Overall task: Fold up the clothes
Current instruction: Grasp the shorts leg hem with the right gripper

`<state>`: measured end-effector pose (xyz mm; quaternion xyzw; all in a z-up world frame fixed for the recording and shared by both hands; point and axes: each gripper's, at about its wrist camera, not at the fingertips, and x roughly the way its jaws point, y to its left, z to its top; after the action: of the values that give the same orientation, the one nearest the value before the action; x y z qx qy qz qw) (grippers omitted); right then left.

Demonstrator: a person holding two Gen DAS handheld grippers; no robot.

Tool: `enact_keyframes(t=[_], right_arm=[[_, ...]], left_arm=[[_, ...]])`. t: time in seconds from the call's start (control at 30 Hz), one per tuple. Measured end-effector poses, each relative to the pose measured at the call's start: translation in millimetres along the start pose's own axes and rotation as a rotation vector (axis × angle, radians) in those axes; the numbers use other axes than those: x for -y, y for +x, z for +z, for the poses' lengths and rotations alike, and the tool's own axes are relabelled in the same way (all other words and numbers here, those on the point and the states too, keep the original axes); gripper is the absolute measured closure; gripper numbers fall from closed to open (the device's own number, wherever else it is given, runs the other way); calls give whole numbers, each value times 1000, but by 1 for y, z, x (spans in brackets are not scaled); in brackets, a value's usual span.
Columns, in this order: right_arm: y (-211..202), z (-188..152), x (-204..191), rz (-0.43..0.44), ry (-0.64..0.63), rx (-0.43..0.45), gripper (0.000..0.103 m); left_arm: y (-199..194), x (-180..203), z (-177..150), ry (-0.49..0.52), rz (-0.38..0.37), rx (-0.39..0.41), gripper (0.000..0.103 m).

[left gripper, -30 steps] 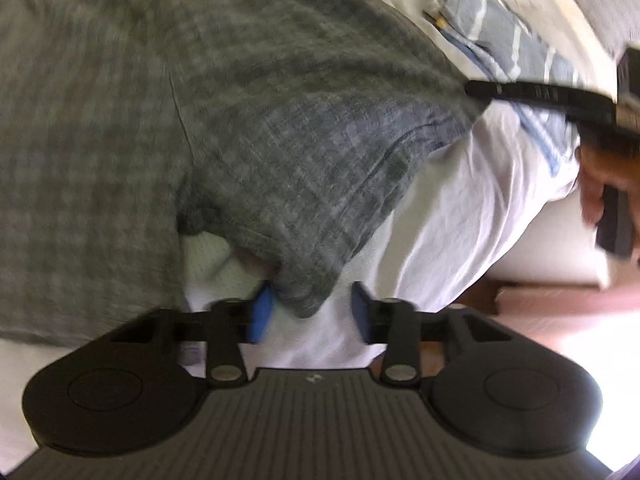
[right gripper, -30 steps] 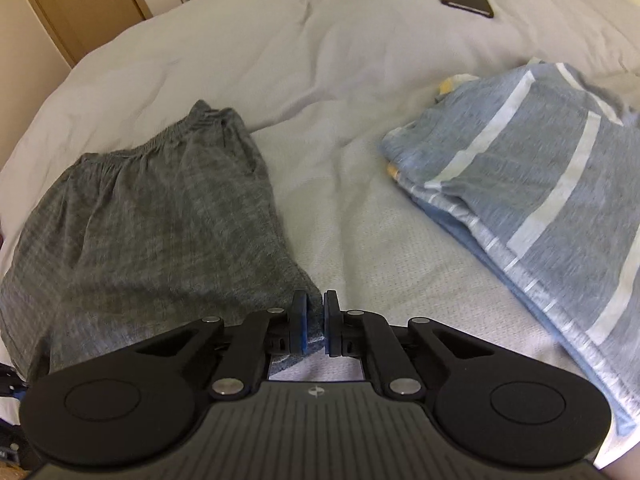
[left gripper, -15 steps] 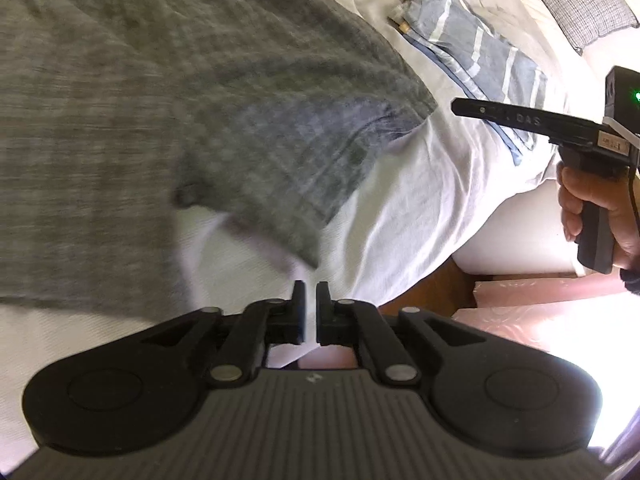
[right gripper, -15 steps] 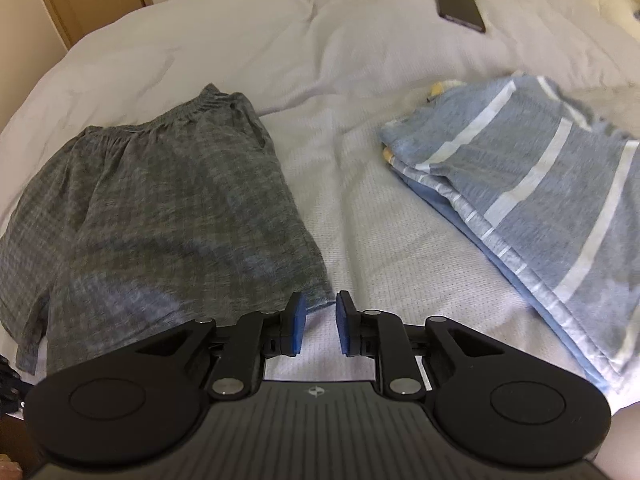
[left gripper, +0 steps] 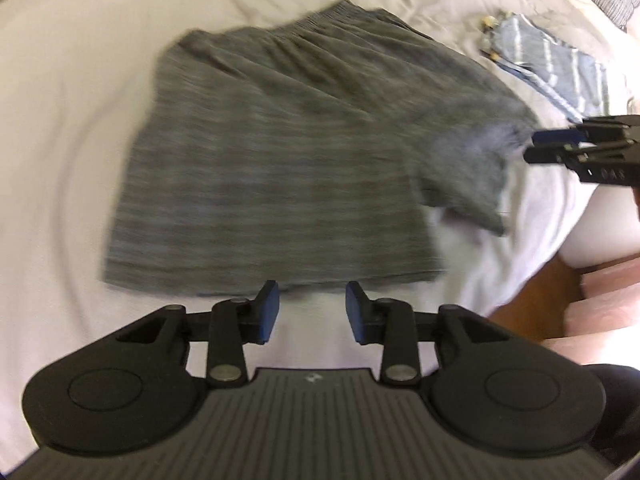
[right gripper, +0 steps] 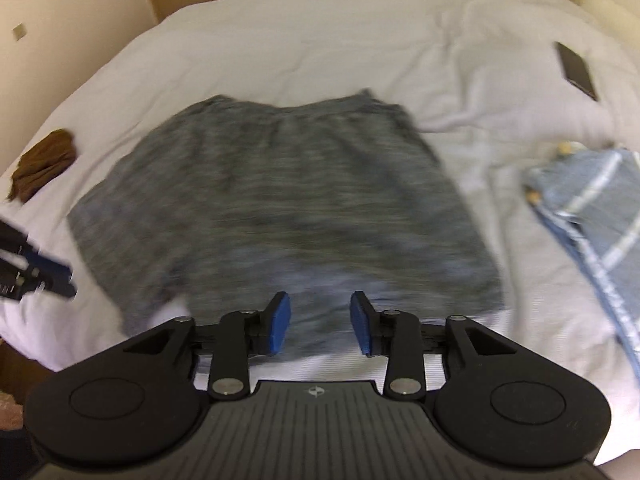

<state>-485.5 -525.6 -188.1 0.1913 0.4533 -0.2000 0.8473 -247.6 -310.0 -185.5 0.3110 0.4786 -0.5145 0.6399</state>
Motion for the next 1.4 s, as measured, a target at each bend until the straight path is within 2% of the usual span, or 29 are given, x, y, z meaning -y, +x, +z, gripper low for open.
enact_keyframes(t=[0.13, 0.37, 0.53, 0.63, 0.7, 0.8, 0.87, 0.97, 1.07, 1.17, 1.33, 1.4], right_arm=[[15, 2, -32, -20, -17, -30, 65], [22, 5, -80, -162, 64, -69, 64], [24, 9, -143, -191, 69, -78, 61], [37, 15, -188, -151, 13, -77, 61], [54, 19, -225, -108, -62, -73, 61], [79, 24, -279, -56, -189, -40, 61], [96, 27, -312, -52, -270, -9, 57], [125, 29, -349, -55, -338, 13, 56], [152, 32, -369, -78, -342, 7, 56], [171, 32, -380, -141, -382, 11, 56], [182, 38, -380, -221, -406, 9, 58], [182, 41, -376, -237, -406, 8, 69]], left_arm=[[8, -40, 2, 54, 22, 6, 71], [20, -103, -3, 211, -61, -4, 68], [16, -144, -5, 328, -82, 1, 65], [12, -164, -5, 483, -39, 28, 64], [11, -176, -4, 616, 2, 52, 64], [13, -193, 4, 769, 17, 88, 62], [15, -205, 15, 838, 12, 107, 57], [20, -218, 33, 910, 10, 115, 57], [24, -228, 48, 969, 9, 133, 57], [28, -234, 56, 1009, 0, 139, 57], [34, -234, 64, 1054, -21, 157, 56], [35, -232, 66, 1090, -31, 173, 54]])
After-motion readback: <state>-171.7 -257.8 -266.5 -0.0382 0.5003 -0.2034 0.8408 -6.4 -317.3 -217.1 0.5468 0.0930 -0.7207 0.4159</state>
